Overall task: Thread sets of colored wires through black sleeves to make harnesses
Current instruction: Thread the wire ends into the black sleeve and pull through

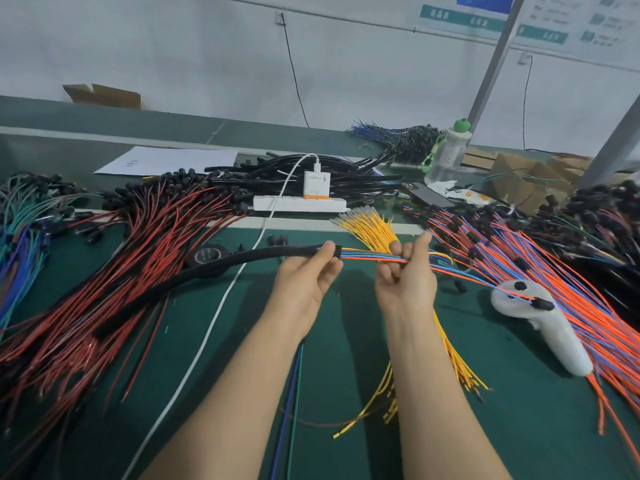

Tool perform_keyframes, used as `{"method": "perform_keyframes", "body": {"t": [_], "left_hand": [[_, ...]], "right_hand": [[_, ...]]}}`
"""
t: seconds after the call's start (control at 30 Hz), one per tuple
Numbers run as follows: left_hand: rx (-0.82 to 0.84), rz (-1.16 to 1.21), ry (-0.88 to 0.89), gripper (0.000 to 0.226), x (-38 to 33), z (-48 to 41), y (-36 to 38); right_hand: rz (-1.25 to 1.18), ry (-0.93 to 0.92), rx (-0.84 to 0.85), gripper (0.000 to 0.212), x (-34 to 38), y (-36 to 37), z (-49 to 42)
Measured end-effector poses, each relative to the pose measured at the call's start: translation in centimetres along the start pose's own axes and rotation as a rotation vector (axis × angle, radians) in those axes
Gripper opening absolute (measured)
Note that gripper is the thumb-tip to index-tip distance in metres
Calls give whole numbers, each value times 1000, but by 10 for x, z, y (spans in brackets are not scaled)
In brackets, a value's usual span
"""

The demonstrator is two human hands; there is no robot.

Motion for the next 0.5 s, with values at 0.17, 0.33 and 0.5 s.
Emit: {"method": "perform_keyframes", "body": {"t": [0.17,0.33,0.5], "left_hand": [[109,-157,29,16,14,5,14],[198,36,-26,12,-3,5,10],[298,58,87,17,-18,7,9]], "right_hand": [[225,-6,-13,49,-22,6,10],[-40,93,27,46,-20,11,10],[-99,104,11,45,-20,11,10]]}}
Point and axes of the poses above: each hand's wrist, its own z-axis away from the middle knuckle, its own y-axis out of the palm, x = y × z, the point moved 6 cm from there along -z, towards the middle knuckle, and after that the axes turned 7 degrees about -y, right-handed, at the moved point
